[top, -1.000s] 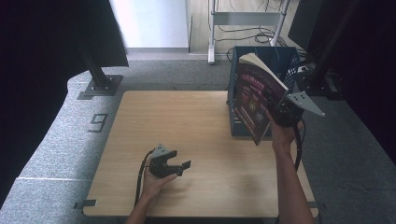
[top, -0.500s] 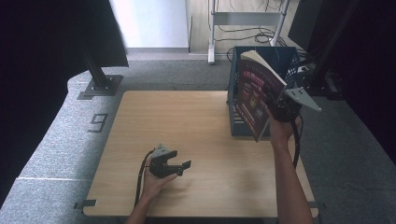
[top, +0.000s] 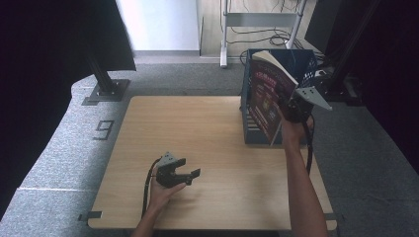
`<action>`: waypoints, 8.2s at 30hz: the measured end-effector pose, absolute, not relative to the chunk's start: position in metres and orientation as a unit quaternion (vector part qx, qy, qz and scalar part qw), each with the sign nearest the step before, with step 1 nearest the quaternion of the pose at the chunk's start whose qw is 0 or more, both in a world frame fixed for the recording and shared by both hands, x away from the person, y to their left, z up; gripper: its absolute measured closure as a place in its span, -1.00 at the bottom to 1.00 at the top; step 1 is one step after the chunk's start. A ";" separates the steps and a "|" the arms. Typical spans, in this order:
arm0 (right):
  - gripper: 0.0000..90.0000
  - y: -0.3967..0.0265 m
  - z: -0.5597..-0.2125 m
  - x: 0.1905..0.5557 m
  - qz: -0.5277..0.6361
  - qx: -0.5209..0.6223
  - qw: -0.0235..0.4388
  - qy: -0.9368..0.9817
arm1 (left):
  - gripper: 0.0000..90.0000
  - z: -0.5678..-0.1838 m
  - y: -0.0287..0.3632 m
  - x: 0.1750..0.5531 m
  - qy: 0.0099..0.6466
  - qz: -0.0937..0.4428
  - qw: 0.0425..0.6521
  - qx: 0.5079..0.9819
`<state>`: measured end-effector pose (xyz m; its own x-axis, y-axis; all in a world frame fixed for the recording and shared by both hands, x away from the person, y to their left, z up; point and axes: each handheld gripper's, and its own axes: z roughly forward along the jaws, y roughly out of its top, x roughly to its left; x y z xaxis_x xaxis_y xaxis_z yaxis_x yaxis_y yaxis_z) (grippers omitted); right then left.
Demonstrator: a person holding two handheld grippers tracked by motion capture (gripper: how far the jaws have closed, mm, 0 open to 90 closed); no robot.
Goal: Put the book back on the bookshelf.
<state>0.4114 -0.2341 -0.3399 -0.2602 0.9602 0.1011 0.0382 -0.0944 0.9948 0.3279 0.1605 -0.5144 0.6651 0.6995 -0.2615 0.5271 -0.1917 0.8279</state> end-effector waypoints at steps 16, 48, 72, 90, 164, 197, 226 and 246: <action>0.81 -0.232 -0.341 0.424 0.572 0.460 0.409 0.541 | -0.60 -0.514 0.161 0.329 0.402 0.083 0.499 0.764; 0.81 -0.228 -0.342 0.455 0.562 0.479 0.415 0.531 | -0.60 -0.515 0.162 0.328 0.402 0.081 0.499 0.764; 0.81 -0.225 -0.352 0.477 0.552 0.481 0.425 0.532 | -0.59 -0.516 0.160 0.329 0.400 0.080 0.495 0.767; 0.81 -0.225 -0.354 0.484 0.547 0.487 0.436 0.524 | -0.59 -0.514 0.163 0.328 0.401 0.081 0.498 0.765; 0.77 -0.204 -0.409 0.495 0.471 0.495 0.406 0.607 | -0.59 -0.515 0.165 0.327 0.401 0.081 0.495 0.766; 0.81 -0.189 -0.411 0.539 0.482 0.503 0.456 0.554 | -0.59 -0.517 0.173 0.331 0.412 0.083 0.498 0.758; 0.27 -0.181 -0.410 0.514 0.487 0.435 0.407 0.639 | -0.56 -0.513 0.170 0.328 0.406 0.087 0.506 0.756; 0.08 -0.189 -0.409 0.488 0.509 0.452 0.364 0.636 | -0.56 -0.513 0.177 0.329 0.415 0.085 0.505 0.752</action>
